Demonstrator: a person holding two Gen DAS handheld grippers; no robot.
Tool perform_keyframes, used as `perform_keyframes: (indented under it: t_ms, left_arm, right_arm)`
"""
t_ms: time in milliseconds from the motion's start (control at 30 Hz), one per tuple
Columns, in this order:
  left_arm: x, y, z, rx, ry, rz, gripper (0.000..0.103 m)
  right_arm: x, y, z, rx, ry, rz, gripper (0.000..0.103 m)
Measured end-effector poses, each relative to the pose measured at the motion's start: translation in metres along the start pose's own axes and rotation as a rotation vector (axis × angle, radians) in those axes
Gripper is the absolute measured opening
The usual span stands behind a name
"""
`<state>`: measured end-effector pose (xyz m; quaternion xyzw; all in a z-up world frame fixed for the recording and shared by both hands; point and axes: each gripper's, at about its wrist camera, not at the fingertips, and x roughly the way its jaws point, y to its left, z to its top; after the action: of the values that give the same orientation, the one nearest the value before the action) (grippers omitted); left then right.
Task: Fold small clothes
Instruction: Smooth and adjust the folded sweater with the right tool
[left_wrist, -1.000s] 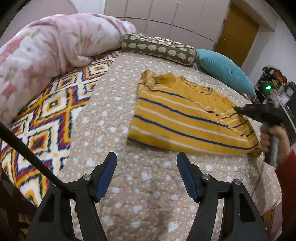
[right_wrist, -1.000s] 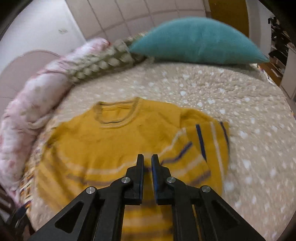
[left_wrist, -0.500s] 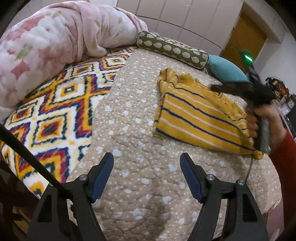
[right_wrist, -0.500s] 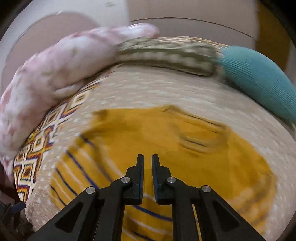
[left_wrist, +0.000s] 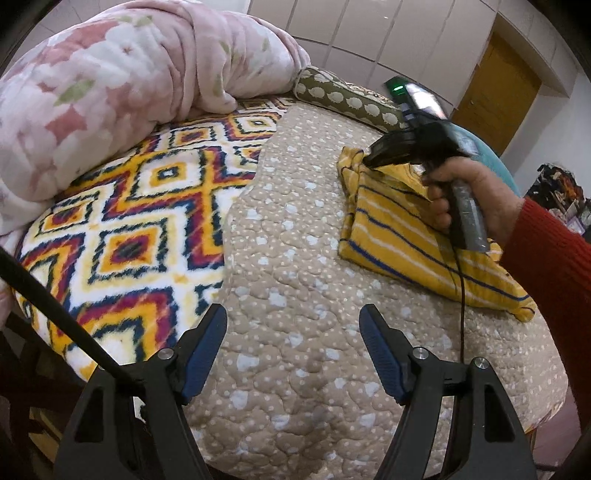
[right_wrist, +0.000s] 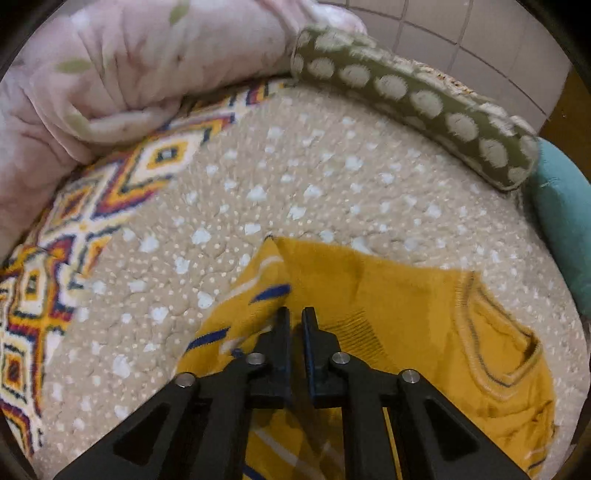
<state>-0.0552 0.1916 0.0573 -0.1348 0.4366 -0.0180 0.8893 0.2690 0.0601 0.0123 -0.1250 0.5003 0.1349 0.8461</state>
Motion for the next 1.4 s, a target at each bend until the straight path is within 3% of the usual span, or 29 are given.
perform_keyframes:
  t_ms: [100, 200, 333, 433, 633, 700, 867, 1033, 1167, 1267, 1400]
  left_arm:
    - [-0.005, 0.0, -0.002, 0.003, -0.009, 0.014, 0.073]
    - [-0.009, -0.003, -0.005, 0.013, -0.013, 0.053, 0.073]
    - [-0.011, -0.006, -0.011, 0.022, 0.003, 0.117, 0.073]
    - [-0.014, -0.002, -0.015, 0.003, 0.012, 0.128, 0.073]
    - [-0.021, 0.001, -0.022, -0.005, 0.018, 0.142, 0.073]
    - [-0.024, 0.0, -0.023, -0.003, 0.014, 0.146, 0.074]
    - [-0.027, -0.009, -0.027, 0.003, 0.024, 0.124, 0.074]
    - [-0.023, -0.041, -0.031, 0.06, 0.036, 0.094, 0.074]
    - [-0.015, -0.077, -0.037, 0.119, 0.076, 0.034, 0.074]
    - [-0.011, -0.103, -0.045, 0.177, 0.096, 0.025, 0.074]
    - [-0.011, -0.126, -0.052, 0.23, 0.106, 0.03, 0.074]
  right_arm:
    - [-0.039, -0.009, -0.013, 0.051, -0.071, 0.075, 0.019]
    - [-0.073, -0.004, -0.041, 0.015, -0.112, 0.105, 0.031]
    - [-0.101, 0.009, -0.087, -0.038, -0.12, 0.136, 0.034]
    - [-0.113, 0.016, -0.124, -0.064, -0.129, 0.151, 0.05]
    - [-0.121, 0.022, -0.187, -0.098, -0.133, 0.111, 0.05]
    - [-0.126, 0.003, -0.206, -0.024, -0.133, 0.122, 0.05]
    - [-0.15, -0.077, -0.261, 0.212, -0.158, 0.041, 0.05]
    - [-0.187, -0.168, -0.323, 0.456, -0.209, -0.066, 0.054]
    - [-0.203, -0.226, -0.362, 0.641, -0.228, -0.061, 0.054]
    - [-0.211, -0.238, -0.367, 0.676, -0.279, -0.041, 0.054]
    - [-0.213, -0.235, -0.338, 0.597, -0.338, -0.043, 0.054]
